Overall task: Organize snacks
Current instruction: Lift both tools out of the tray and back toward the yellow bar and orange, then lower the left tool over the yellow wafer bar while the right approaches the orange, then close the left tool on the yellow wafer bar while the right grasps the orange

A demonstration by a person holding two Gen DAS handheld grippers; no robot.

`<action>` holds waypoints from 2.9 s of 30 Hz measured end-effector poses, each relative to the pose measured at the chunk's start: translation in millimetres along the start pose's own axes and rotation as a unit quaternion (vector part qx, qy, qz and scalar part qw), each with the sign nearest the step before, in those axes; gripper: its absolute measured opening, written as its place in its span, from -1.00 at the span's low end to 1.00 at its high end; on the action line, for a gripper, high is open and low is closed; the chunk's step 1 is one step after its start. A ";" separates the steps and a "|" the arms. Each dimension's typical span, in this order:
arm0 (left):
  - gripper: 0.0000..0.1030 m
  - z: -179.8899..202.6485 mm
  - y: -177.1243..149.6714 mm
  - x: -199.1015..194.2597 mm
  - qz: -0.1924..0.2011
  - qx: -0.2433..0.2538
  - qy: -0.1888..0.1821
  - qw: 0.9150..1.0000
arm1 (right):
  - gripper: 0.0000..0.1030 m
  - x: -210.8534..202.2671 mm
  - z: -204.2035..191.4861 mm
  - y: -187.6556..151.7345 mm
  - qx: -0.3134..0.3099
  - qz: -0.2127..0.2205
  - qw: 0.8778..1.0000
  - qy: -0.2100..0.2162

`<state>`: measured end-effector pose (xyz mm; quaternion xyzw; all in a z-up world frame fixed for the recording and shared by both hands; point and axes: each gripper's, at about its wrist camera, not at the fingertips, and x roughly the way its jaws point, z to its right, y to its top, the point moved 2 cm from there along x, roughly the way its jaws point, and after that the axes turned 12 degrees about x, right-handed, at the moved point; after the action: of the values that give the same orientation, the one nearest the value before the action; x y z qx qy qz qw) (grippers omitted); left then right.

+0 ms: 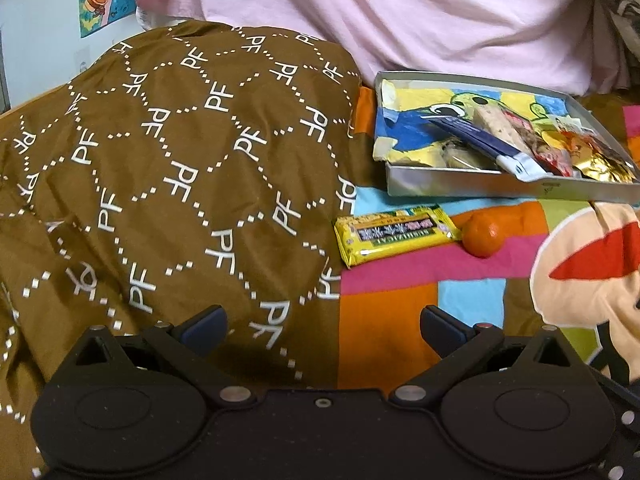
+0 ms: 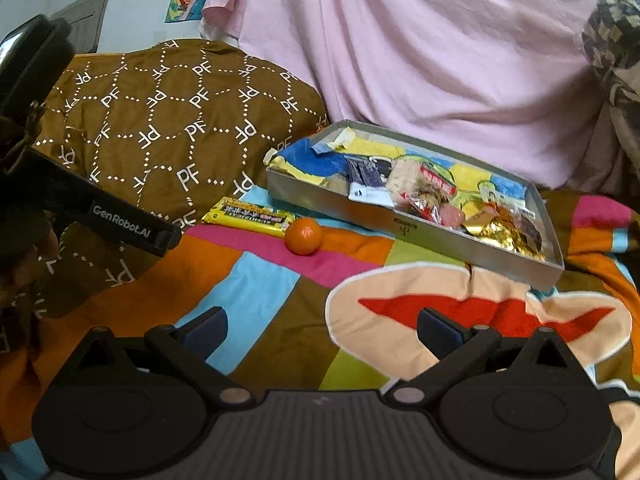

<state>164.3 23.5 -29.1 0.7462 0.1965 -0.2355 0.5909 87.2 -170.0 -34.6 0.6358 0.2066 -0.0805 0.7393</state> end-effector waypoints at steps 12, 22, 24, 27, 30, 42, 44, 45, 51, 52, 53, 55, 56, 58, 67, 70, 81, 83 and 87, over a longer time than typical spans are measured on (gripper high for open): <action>0.98 3.1 27.7 16.5 0.003 0.044 0.011 0.999 | 1.00 21.5 10.0 9.6 0.008 0.051 0.999 -0.007; 0.98 10.3 48.2 28.8 0.024 0.148 0.017 0.989 | 1.00 48.1 6.3 10.5 0.006 0.049 0.999 0.014; 0.98 13.0 52.9 34.7 0.025 0.176 0.015 0.984 | 0.99 54.5 5.6 12.2 0.004 0.051 0.999 0.016; 0.99 18.1 58.3 45.3 0.025 0.227 0.004 0.973 | 0.99 63.2 5.4 16.1 0.003 0.057 0.998 0.021; 0.98 26.2 62.2 53.5 0.034 0.290 -0.011 0.956 | 0.99 71.0 8.5 20.6 0.010 0.062 0.998 0.029; 0.99 48.1 70.6 87.0 0.034 0.429 -0.114 0.895 | 0.56 91.4 28.0 29.1 0.062 0.050 0.993 0.082; 0.98 49.4 73.3 91.0 0.030 0.438 -0.129 0.889 | 0.48 95.3 32.2 29.4 0.074 0.045 0.992 0.088; 0.98 49.3 74.5 92.9 0.027 0.441 -0.138 0.887 | 0.42 97.2 34.2 29.4 0.080 0.041 0.992 0.093; 0.80 42.5 83.5 103.8 -0.010 0.421 -0.198 0.885 | 0.12 105.3 40.9 29.4 0.107 0.023 0.986 0.127; 0.77 40.6 84.5 105.4 -0.017 0.413 -0.208 0.886 | 0.11 106.3 40.2 29.6 0.108 0.020 0.985 0.131; 0.74 38.6 85.4 107.4 -0.024 0.404 -0.216 0.889 | 0.09 107.3 39.4 29.8 0.109 0.017 0.985 0.135; 0.68 34.7 87.7 113.4 -0.042 0.379 -0.231 0.895 | 0.07 109.1 38.3 29.6 0.113 0.012 0.983 0.141; 0.62 33.2 88.1 115.3 -0.049 0.367 -0.239 0.898 | 0.04 110.0 38.0 29.7 0.116 0.010 0.983 0.144; 0.53 29.5 88.3 118.6 -0.061 0.345 -0.253 0.902 | -0.02 111.1 38.3 29.6 0.122 0.006 0.981 0.148; 0.14 21.1 86.5 117.3 -0.096 0.271 -0.265 0.920 | -0.27 112.7 36.3 28.1 0.138 -0.015 0.977 0.160; 0.05 21.5 84.4 112.3 -0.104 0.254 -0.264 0.925 | -0.28 113.4 38.1 28.3 0.149 -0.022 0.975 0.163; 0.01 29.1 80.0 104.0 -0.105 0.245 -0.240 0.934 | -0.34 106.5 38.7 28.3 0.144 -0.030 0.978 0.147; 0.02 28.4 81.1 106.0 -0.108 0.239 -0.241 0.934 | -0.34 105.7 38.6 28.8 0.141 -0.029 0.979 0.142; 0.28 25.9 83.4 113.5 -0.117 0.228 -0.239 0.937 | -0.34 102.3 40.9 28.6 0.135 -0.030 0.982 0.128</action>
<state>300.9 -18.7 -34.4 0.7543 0.0766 -0.5125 0.4032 198.7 -190.0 -46.0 0.7286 0.3057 -0.0472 0.6112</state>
